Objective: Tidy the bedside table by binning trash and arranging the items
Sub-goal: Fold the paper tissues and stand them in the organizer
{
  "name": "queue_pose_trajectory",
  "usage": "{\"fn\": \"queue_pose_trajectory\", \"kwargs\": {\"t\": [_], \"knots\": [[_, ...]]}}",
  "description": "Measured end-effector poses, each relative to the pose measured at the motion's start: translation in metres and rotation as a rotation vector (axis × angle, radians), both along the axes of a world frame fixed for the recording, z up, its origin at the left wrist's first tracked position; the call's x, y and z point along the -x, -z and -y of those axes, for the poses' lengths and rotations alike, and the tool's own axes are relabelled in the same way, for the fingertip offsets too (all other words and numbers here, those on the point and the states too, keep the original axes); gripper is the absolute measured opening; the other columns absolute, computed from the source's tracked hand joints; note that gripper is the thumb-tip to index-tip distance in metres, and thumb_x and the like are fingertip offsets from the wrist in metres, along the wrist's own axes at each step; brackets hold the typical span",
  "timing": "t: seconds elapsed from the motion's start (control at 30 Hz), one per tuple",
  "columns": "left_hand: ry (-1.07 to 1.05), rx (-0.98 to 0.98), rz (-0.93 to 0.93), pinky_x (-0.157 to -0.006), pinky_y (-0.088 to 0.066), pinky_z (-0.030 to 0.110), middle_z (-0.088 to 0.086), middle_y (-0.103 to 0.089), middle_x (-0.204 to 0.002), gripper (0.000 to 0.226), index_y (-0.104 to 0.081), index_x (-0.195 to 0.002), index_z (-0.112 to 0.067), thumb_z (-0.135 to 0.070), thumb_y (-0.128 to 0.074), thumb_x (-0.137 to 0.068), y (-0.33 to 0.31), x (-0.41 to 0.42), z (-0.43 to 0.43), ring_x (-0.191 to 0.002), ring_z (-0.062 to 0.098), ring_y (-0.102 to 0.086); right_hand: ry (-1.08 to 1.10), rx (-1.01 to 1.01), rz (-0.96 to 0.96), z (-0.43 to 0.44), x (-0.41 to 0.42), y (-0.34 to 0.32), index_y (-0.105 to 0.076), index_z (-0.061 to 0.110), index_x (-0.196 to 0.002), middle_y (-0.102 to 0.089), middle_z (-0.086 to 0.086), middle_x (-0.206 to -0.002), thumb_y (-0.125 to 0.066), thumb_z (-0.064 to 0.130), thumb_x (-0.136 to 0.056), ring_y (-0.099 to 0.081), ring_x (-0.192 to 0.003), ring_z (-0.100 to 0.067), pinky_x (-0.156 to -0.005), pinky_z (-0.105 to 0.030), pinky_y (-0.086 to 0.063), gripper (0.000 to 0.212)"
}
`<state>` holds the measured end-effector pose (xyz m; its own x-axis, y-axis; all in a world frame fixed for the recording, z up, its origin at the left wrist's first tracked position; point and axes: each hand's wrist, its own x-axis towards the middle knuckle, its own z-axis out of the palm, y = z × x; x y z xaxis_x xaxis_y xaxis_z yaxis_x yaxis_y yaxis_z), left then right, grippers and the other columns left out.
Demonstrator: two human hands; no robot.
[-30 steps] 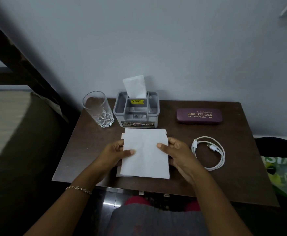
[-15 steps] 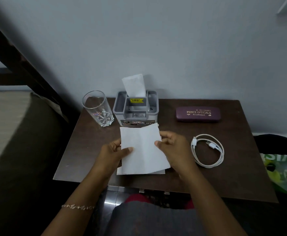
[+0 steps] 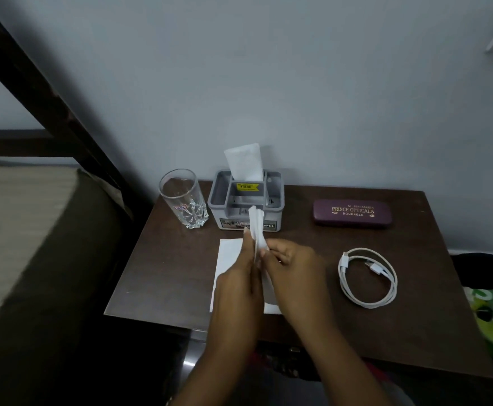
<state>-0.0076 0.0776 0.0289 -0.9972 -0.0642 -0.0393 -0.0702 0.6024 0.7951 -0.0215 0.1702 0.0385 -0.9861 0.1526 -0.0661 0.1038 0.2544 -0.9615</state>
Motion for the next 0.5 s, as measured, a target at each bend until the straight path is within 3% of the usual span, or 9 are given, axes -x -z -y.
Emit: {"fn": "queue_pose_trajectory", "kwargs": {"t": [0.13,0.27,0.37,0.43,0.5], "knots": [[0.024,0.054,0.041,-0.056,-0.04,0.014,-0.001,-0.058,-0.076,0.065,0.003,-0.145,-0.041,-0.02,-0.036,-0.098,-0.012,-0.005,-0.008,-0.065,0.005,-0.055,0.034,0.054,0.006,0.001,0.001,-0.001,-0.073,0.019,-0.078,-0.074,0.001,-0.073,-0.058,0.009,-0.088,-0.069,-0.071,-0.014,-0.064,-0.028,-0.052,0.021],[-0.012,0.068,0.037,-0.054,-0.04,0.015,-0.001,-0.047,-0.064,0.068,0.005,-0.144,-0.04,-0.015,-0.037,-0.097,-0.015,-0.003,-0.007,-0.054,0.006,-0.045,0.115,0.059,-0.004,-0.001,0.004,0.001,-0.071,0.018,-0.08,-0.071,0.006,-0.069,-0.059,0.011,-0.086,-0.066,-0.066,-0.002,-0.066,-0.03,-0.054,0.015],[0.006,-0.002,0.041,-0.052,-0.039,0.015,-0.006,-0.047,-0.063,0.063,0.002,-0.138,-0.056,-0.025,-0.035,-0.097,-0.018,-0.007,-0.011,-0.053,0.004,-0.047,0.077,0.139,0.006,-0.001,0.005,-0.004,-0.071,0.018,-0.076,-0.064,0.002,-0.056,-0.057,0.015,-0.089,-0.053,-0.052,0.0,-0.053,-0.031,-0.048,0.019],[0.017,-0.019,0.011,-0.058,-0.039,0.015,-0.009,-0.048,-0.067,0.059,0.006,-0.131,-0.066,-0.036,-0.03,-0.095,-0.02,-0.009,-0.013,-0.063,0.001,-0.054,0.052,0.165,0.015,0.0,0.005,-0.01,-0.067,0.015,-0.065,-0.056,0.007,-0.049,-0.056,0.023,-0.091,-0.048,-0.047,0.0,-0.05,-0.026,-0.042,0.029],[0.064,0.038,-0.031,-0.079,-0.05,0.029,-0.005,-0.061,-0.09,0.063,0.014,-0.131,-0.064,-0.034,-0.029,-0.096,-0.018,-0.007,-0.011,-0.1,0.014,-0.062,0.054,0.173,0.012,0.001,0.008,-0.015,-0.068,0.016,-0.067,-0.064,0.006,-0.056,-0.059,0.03,-0.089,-0.058,-0.052,-0.004,-0.054,-0.028,-0.05,0.028]]}}
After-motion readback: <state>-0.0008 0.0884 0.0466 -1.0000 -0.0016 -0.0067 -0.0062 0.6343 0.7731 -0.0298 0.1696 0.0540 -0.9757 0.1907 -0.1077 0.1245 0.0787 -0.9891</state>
